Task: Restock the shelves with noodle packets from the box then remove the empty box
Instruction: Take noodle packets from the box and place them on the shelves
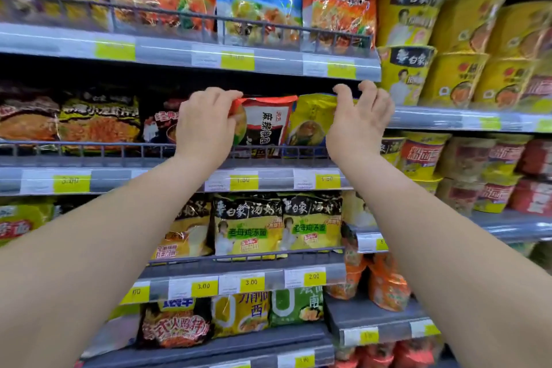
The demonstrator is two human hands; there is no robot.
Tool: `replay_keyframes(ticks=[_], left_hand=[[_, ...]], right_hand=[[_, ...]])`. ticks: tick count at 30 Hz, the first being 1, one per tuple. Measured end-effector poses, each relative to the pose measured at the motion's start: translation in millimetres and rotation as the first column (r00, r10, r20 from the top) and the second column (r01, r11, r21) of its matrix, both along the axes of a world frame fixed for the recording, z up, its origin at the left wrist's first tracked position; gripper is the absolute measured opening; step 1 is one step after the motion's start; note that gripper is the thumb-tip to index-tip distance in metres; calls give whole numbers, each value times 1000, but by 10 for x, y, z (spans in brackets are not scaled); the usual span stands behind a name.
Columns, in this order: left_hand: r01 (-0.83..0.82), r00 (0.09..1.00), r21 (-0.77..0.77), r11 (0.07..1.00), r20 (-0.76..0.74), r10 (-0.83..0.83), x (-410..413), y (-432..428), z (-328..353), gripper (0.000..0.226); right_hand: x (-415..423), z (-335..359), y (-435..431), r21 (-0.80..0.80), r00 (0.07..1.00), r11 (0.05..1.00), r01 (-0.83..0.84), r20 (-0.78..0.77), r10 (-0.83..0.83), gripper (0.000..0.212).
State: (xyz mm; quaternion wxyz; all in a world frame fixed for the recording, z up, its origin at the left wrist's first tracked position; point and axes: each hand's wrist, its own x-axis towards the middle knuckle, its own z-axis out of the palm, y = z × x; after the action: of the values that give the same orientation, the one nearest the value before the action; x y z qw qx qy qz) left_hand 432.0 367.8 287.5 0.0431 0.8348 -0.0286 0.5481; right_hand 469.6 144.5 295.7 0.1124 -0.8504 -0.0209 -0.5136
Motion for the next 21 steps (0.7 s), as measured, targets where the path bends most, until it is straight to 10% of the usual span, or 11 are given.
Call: replay_keyframes(ticks=[7,16,21], left_hand=[[-79,915,43,996,400,55,194,-80,-252,24],[-135,959,-16,991,-254,127,363,-165,-373,39],[-56,945,38,998,-322,65,390,-92,-317,49]], right_hand=[[177,-457,241,97,957,967,-236,197,214,28],[397,-425,427,-82,938,959,-271,-244,245,41],[392,-379,364,-35,946,977,-212,-257,196,42]])
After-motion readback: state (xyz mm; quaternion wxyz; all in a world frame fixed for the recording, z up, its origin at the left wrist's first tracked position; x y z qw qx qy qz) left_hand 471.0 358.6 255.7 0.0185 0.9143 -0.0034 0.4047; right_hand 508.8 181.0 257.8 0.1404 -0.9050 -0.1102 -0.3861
